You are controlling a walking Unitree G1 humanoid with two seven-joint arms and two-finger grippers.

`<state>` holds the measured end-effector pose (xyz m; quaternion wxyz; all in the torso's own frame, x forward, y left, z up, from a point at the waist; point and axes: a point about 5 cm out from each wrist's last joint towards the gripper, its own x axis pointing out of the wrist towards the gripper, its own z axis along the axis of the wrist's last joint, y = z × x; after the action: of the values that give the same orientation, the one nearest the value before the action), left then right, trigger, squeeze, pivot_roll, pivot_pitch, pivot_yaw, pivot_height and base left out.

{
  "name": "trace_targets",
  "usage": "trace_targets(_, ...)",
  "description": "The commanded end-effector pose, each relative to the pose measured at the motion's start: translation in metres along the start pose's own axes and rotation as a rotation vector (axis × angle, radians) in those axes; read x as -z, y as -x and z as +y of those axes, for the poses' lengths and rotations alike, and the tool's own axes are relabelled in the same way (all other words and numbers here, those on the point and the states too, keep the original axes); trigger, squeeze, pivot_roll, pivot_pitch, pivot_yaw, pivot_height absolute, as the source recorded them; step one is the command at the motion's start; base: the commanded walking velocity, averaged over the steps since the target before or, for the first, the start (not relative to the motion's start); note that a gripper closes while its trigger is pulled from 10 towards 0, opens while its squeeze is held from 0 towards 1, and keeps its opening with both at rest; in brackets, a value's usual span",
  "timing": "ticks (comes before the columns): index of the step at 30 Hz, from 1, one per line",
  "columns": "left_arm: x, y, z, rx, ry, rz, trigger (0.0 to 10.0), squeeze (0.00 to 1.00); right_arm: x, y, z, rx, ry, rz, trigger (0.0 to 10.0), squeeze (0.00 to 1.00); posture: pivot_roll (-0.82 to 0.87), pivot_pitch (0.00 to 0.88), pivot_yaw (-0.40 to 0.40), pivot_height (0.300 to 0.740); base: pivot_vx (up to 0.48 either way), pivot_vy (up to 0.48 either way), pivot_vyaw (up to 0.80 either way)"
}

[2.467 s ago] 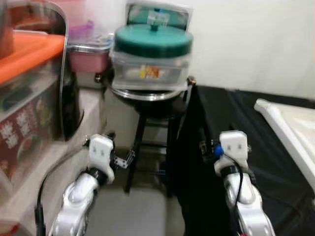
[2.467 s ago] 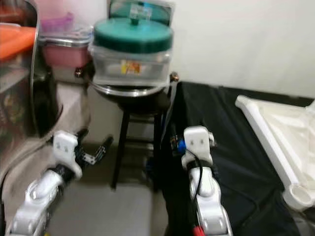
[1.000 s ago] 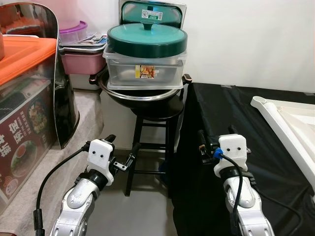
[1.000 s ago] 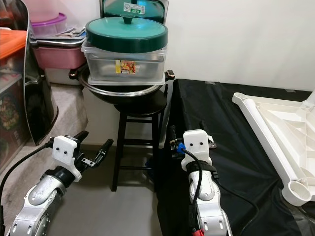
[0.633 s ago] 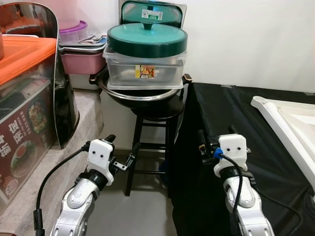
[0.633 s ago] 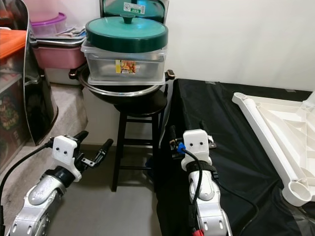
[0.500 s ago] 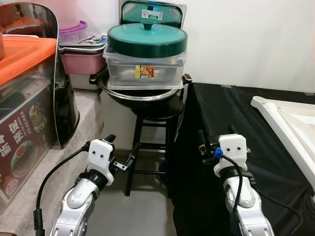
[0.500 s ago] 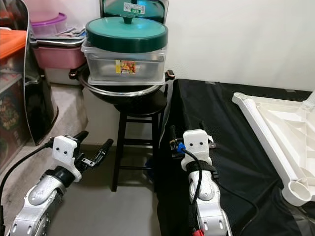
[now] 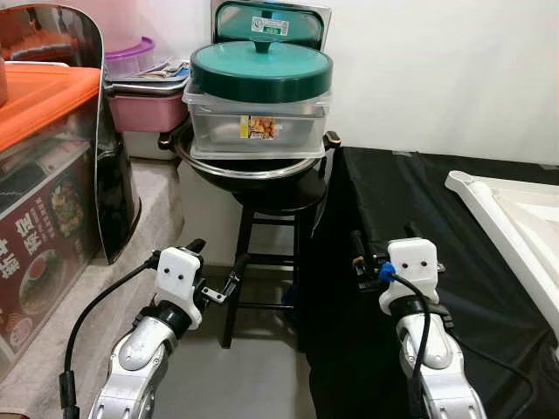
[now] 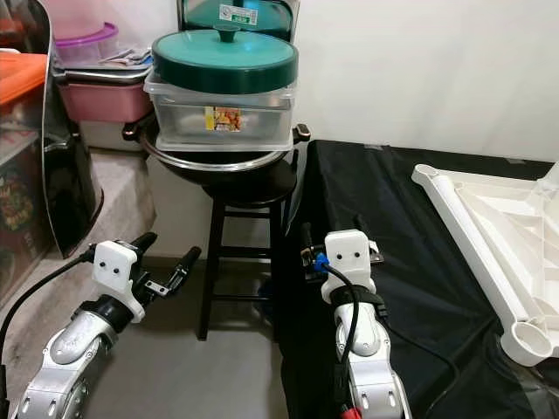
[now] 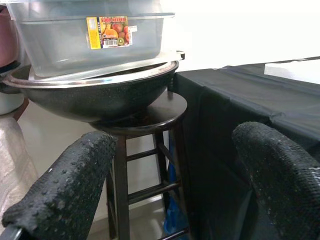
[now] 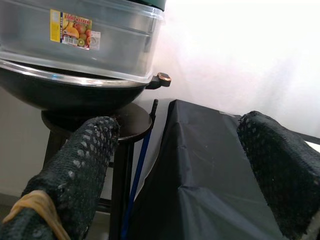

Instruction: Building children table

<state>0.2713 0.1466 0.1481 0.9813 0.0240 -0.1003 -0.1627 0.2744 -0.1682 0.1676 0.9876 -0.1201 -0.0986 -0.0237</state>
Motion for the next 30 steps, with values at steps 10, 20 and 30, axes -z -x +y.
trace_targets(10, 0.0014, 0.0006, -0.0018, 0.009, 0.017, 0.01, 10.0, 0.0, 0.0033, 0.0003, 0.0005, 0.003, 0.002, 0.009, 10.0, 0.0, 0.06, 0.0, -0.08, 0.74, -0.276, 0.0, 0.0)
trace_targets(20, 0.0012, 0.0007, -0.0014, 0.007, 0.015, 0.01, 10.0, 0.0, 0.0031, -0.0001, 0.0005, 0.003, 0.001, 0.009, 10.0, 0.0, 0.06, 0.0, -0.082, 0.74, -0.299, 0.0, 0.0)
trace_targets(30, 0.0009, 0.0011, -0.0011, 0.006, 0.012, 0.01, 10.0, 0.0, 0.0033, -0.0001, 0.0011, 0.002, -0.001, 0.009, 10.0, 0.0, 0.07, 0.0, -0.082, 0.74, -0.282, 0.0, 0.0)
